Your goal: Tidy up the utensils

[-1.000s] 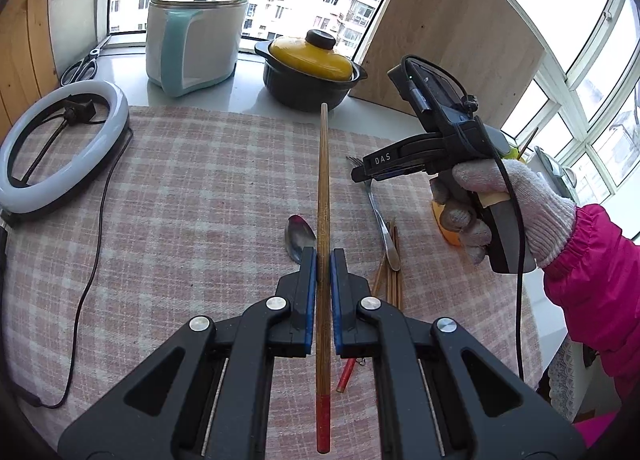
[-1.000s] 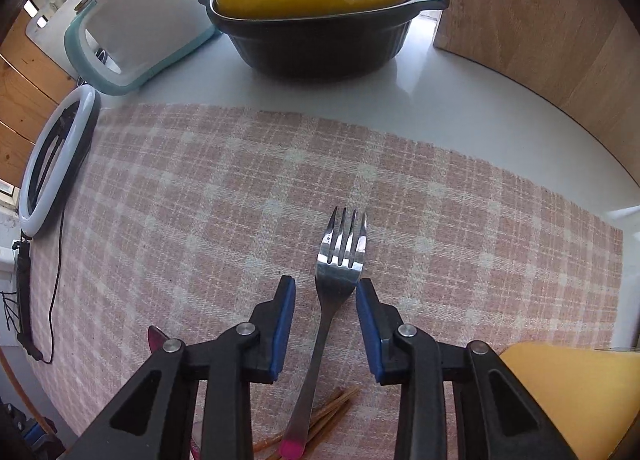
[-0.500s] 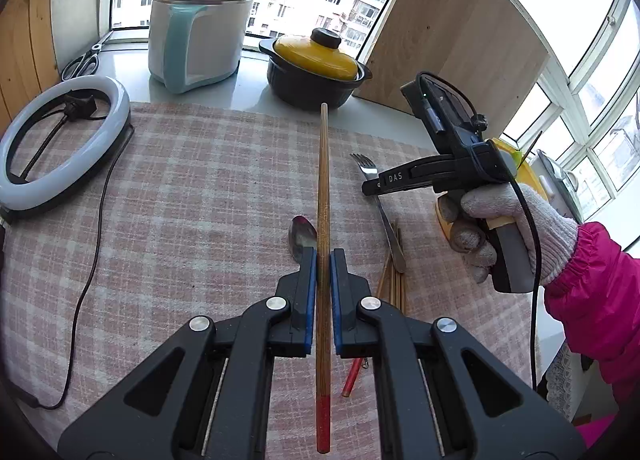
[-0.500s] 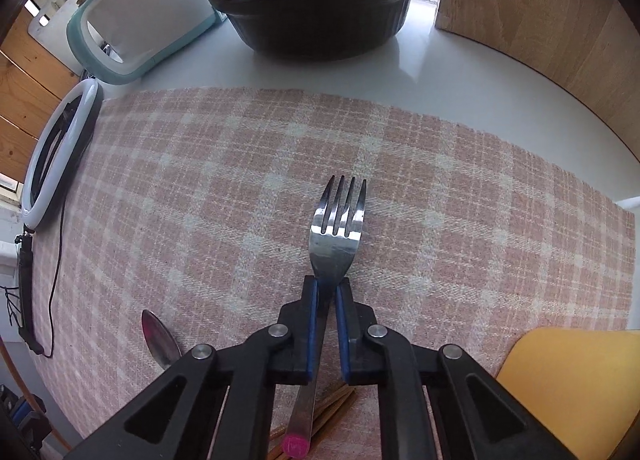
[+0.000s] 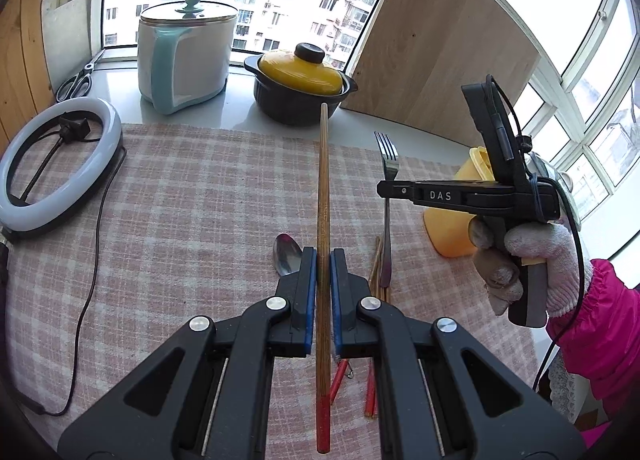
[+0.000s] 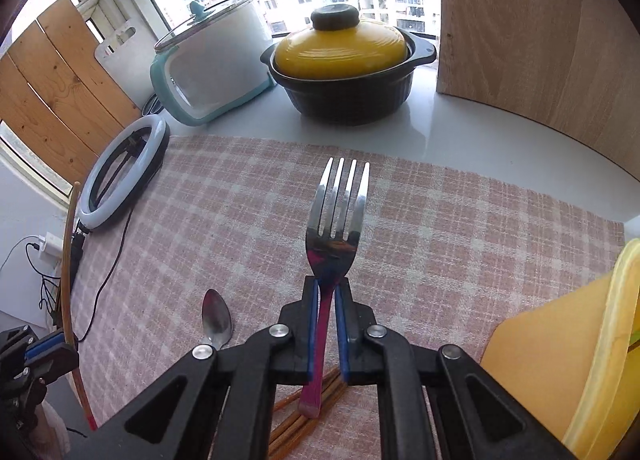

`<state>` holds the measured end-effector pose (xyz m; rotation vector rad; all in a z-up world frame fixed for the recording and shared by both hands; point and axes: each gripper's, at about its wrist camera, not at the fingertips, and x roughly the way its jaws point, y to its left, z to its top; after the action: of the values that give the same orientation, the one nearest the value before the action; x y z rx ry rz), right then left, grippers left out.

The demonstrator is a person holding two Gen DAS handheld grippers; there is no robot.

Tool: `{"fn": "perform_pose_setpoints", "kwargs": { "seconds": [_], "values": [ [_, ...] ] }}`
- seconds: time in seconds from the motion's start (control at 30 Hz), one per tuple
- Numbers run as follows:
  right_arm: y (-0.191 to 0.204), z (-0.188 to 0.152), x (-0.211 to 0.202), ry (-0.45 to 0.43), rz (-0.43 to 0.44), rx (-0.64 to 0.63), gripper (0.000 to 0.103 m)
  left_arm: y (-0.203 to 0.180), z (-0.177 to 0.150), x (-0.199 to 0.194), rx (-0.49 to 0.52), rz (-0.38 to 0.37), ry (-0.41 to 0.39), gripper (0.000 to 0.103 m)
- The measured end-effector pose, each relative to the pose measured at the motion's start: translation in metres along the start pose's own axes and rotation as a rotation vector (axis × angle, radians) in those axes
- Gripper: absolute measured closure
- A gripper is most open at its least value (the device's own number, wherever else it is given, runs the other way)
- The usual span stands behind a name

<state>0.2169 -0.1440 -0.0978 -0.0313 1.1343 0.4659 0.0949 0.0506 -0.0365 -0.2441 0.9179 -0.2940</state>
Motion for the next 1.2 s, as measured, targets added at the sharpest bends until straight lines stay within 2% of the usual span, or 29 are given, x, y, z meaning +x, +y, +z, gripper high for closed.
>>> {"fn": "perform_pose_setpoints", "kwargs": {
  "seconds": [0.7,1.2],
  "values": [
    [0.006,-0.033,-0.075,-0.235,-0.01,-0.098,0.098,-0.049,0.023,0.0,0.091,-0.035,-0.029,0.098],
    [-0.02,-0.042,-0.17,-0.344,0.044,-0.054,0.098,-0.102,0.071,0.008,0.114,-0.143,-0.119,0.098]
  ]
}}
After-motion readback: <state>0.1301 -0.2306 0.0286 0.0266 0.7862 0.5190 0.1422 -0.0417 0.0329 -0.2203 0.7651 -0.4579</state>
